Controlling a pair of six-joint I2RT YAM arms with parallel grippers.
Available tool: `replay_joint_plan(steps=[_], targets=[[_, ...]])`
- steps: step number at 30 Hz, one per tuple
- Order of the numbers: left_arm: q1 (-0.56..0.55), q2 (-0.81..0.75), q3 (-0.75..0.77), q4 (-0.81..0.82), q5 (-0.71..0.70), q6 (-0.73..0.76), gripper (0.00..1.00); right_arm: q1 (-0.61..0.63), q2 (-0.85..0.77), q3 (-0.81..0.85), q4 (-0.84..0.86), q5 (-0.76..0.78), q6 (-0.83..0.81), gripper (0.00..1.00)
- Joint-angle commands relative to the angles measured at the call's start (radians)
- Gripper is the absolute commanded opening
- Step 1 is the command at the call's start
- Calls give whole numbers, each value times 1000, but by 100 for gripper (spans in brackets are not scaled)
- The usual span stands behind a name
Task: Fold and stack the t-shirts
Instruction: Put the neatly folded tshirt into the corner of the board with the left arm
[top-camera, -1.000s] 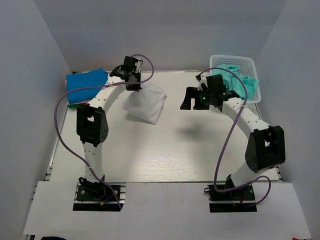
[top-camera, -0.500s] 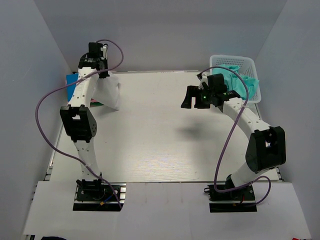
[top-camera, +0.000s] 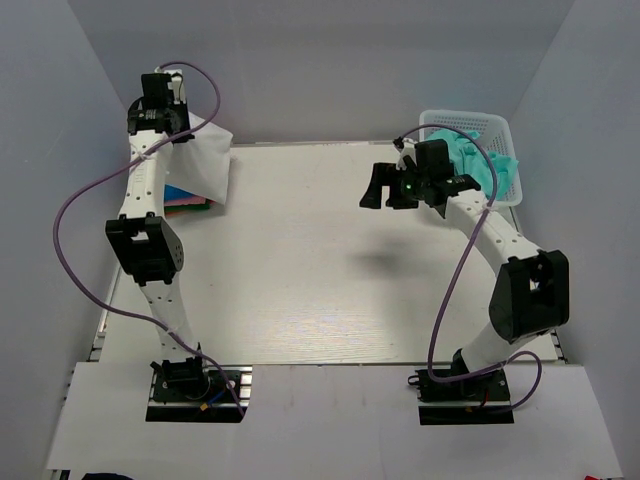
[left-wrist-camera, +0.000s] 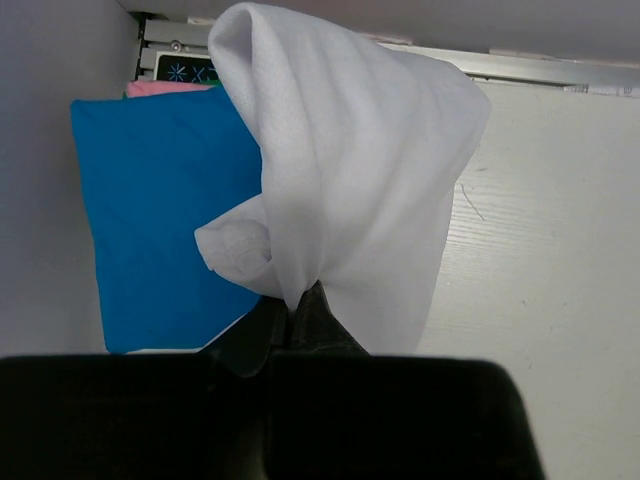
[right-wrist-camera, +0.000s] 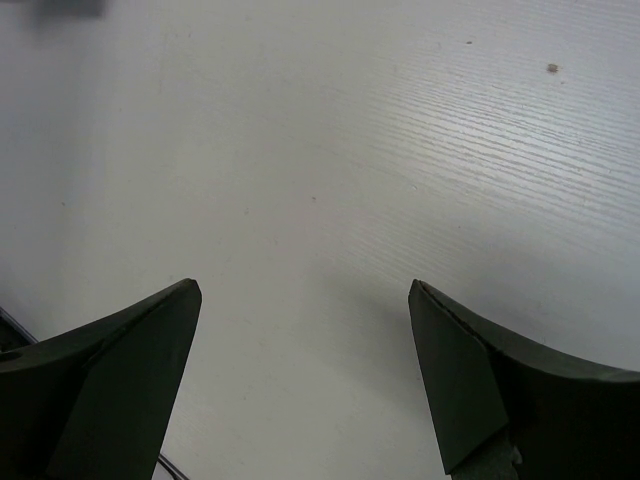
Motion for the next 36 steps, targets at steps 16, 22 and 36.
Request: replay_joint_plan(steps=[16,22,36], targets=[[128,65,53,183,-30,-64,0,1,90,147,54,8,23,90],[174,105,64,219,-60,-121,0,2,130,171,55,2,47,90],[238,181,61,320,-17,-247,0,1,207,266,38,-9,58,90]])
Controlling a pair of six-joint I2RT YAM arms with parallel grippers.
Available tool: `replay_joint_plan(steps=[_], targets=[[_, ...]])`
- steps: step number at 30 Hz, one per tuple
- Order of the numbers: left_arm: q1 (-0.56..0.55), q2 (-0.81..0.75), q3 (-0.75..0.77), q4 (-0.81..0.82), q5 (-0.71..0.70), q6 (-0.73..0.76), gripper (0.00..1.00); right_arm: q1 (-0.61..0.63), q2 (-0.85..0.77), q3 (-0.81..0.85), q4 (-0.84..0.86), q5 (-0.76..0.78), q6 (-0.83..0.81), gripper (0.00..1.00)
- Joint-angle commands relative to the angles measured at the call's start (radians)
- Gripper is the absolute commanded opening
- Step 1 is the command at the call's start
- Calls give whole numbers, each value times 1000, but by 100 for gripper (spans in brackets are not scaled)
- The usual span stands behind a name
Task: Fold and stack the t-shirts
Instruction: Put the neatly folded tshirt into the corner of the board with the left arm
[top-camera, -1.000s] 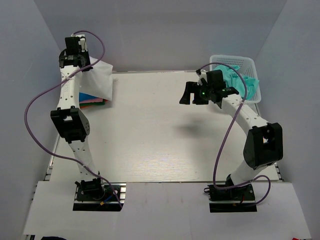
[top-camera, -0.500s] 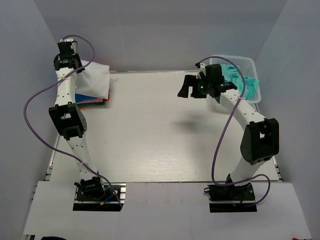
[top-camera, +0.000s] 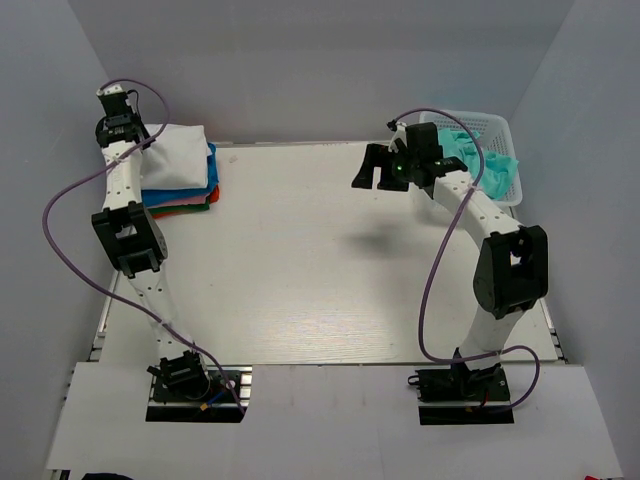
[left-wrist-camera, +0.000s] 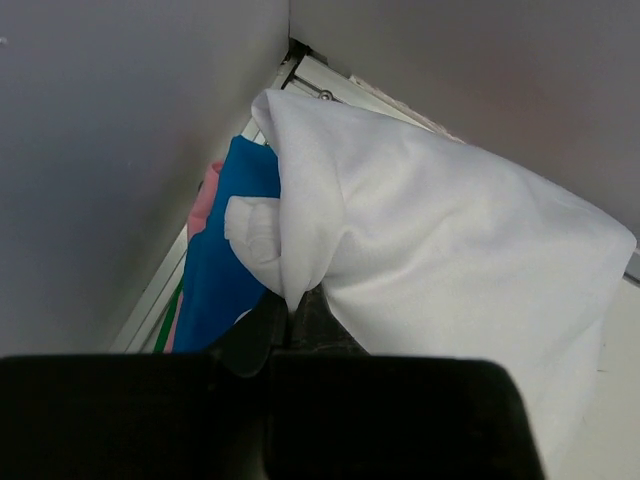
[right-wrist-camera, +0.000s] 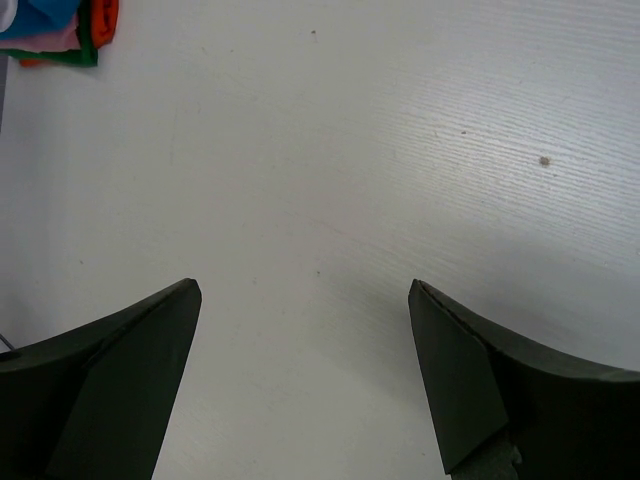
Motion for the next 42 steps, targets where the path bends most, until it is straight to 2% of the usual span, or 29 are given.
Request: replay_joint_plan(steps=[1,3,4,5,6,7,8,9,11,17,20,22,24,25,26,27,29,30,31,32,34,38,42], targets=[[11,-8,39,71,31,-30,0,2,17,66,8,-10,7,90],[11,2,39,71,42,-30,4,2,26,80,5,-11,6,90],[11,2,39,62,42,-30,17,4,35,87,1,-11,7,90],[11,2,39,53,42,-30,23,1,35,93,-1,-13,18,90],[11,2,30,53,26,-30,33,1,37,95,-7,-11,9,90],[11,-10,30,30,10,-30,46,2,37,96,-9,-10,9,90],[11,-21,16,30,-4,-39,96,2,40,101,-10,-11,10,90],[11,-34,-10,30,-30,-39,100,2,38,103,-16,-8,9,90],[11,-92,-40,30,-44,-77,100,4,34,101,-15,-4,7,90],[2,-223,-114,40,29,-88,100,1,-14,77,-6,27,7,90],[-10,-286,-174,5,104,-103,100,-2,-50,32,27,50,15,90],[-19,-341,-209,-16,215,-125,100,1,-92,-8,45,76,16,90],[-33,-390,-301,-42,255,-185,100,-2,-133,-61,66,79,4,90],[-42,-465,-356,-30,264,-220,100,-2,-139,-86,71,84,4,90],[-55,-513,-510,46,316,-264,100,-2,-147,-94,85,95,-3,90],[-71,-562,-598,106,353,-280,100,-4,-149,-117,85,99,-5,90],[-165,-649,-803,192,379,-303,100,-2,-172,-144,85,108,1,90],[-203,-716,-856,253,379,-327,100,-4,-181,-152,86,115,15,90],[-281,-744,-905,287,396,-341,100,-1,-196,-190,99,125,18,90],[-317,-764,-997,330,439,-355,100,-2,-216,-204,115,130,19,90],[-408,-791,-1079,431,474,-400,100,-2,-238,-262,180,138,33,90],[-540,-734,-1041,404,445,-365,100,-2,-291,-316,231,159,67,90],[-576,-690,-996,382,408,-309,100,1,-297,-325,237,147,81,90]])
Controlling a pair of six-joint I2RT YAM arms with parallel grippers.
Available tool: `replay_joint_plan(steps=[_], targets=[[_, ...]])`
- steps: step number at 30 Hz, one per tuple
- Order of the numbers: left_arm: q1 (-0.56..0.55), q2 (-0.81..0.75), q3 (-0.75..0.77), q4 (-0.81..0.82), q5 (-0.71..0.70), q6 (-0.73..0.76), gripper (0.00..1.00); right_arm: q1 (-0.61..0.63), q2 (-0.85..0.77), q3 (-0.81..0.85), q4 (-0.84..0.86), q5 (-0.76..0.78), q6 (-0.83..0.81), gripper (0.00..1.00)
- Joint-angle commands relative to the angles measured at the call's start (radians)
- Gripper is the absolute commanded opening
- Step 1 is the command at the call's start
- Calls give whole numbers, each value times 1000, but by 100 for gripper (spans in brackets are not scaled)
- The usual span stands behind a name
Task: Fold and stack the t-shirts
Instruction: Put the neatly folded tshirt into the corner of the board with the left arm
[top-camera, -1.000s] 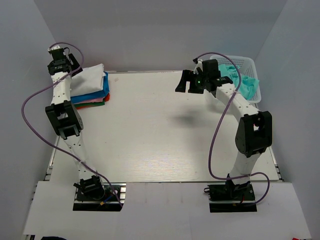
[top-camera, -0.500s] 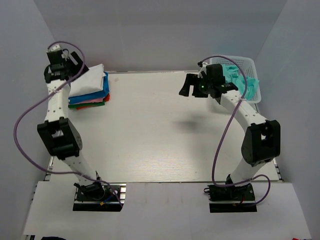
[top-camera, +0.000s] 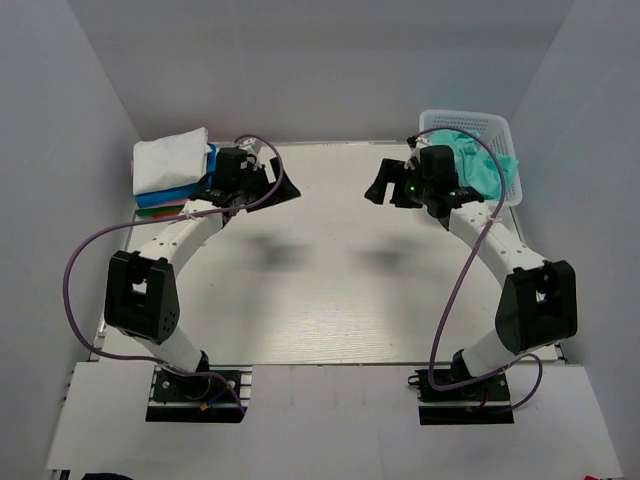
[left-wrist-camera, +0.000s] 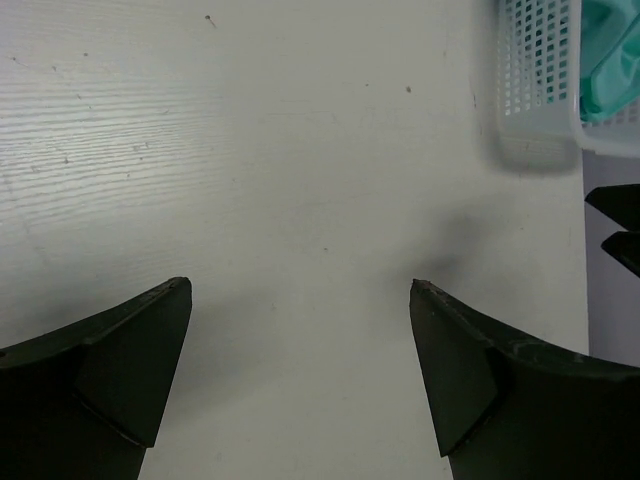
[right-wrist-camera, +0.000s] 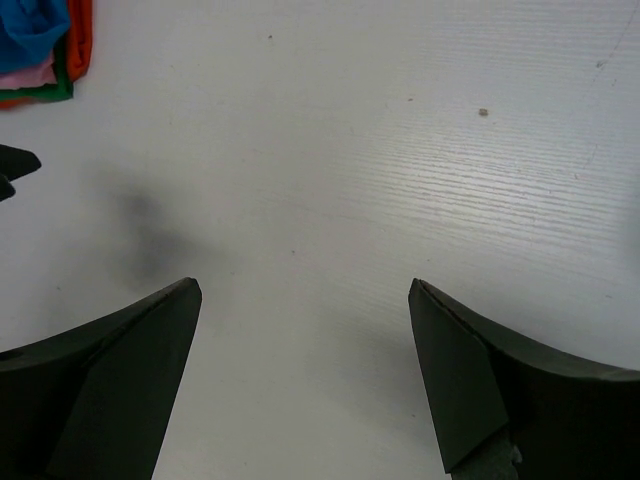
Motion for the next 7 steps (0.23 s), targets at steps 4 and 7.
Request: replay_joint_plan(steps=[4,7], targets=[[-17,17,138,13,-67,95,100,3,-58,-37,119,-4,8,90],[-17,31,179,-1,-78,96,100,1,-83,-75,170,-24,4,90]])
